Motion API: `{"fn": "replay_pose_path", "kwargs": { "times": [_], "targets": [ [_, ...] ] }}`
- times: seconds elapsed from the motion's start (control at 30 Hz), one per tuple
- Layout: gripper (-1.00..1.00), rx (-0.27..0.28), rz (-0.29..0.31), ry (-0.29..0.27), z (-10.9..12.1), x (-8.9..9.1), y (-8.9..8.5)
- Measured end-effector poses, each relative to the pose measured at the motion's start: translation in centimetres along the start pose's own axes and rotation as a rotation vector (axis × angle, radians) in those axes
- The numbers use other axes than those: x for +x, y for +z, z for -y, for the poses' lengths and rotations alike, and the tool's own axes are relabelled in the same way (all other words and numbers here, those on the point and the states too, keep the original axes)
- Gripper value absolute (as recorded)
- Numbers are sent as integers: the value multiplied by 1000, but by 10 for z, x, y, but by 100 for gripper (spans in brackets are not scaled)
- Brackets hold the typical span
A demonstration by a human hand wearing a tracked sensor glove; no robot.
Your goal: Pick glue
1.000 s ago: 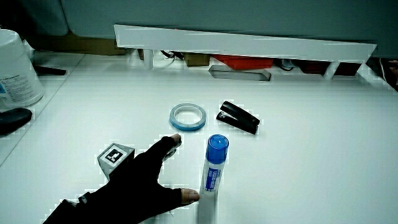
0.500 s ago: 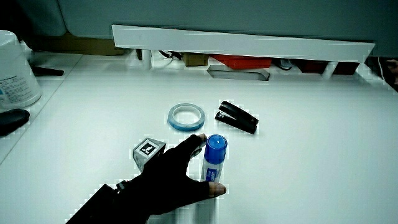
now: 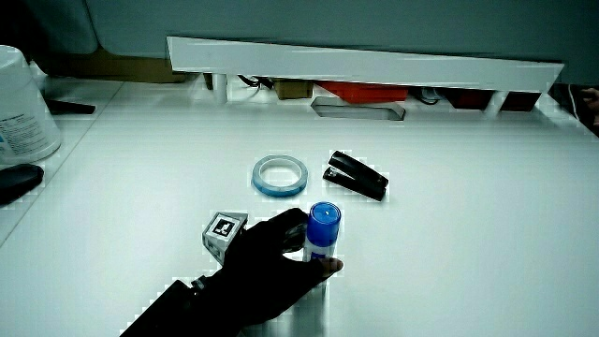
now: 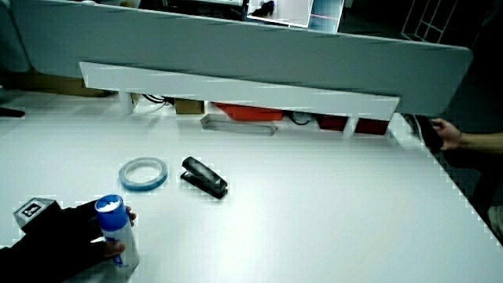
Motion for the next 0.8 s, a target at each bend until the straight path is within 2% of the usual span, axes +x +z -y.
{"fn": "replay_pose_path", "kwargs": {
  "times": [0.17, 0.2, 0.27, 0.3, 0.37, 0.43, 0.47, 0.5, 0.53, 0.63, 0.67, 0.73, 0.8],
  "targets": [
    [93, 18, -9, -31, 0, 3, -1],
    [100, 22, -26, -37, 1, 2, 0],
    [100, 30, -33, -34, 1, 4, -1],
    [100, 35, -58, -41, 2, 3, 0],
    [100, 37, -41, -38, 2, 4, 0],
    [100, 40, -22, -67, -1, 11, 1],
    [100, 40, -50, -73, -2, 10, 3],
    [100, 45, -34, -81, -4, 15, 4],
    [100, 56, -17, -105, -7, 20, 5],
    [100, 84, -16, -114, -14, 25, 13],
    [100, 102, -14, -136, -16, 26, 16],
    [100, 125, -29, -131, -21, 23, 23],
    [100, 136, -17, -106, -28, 33, 25]
  ]
}}
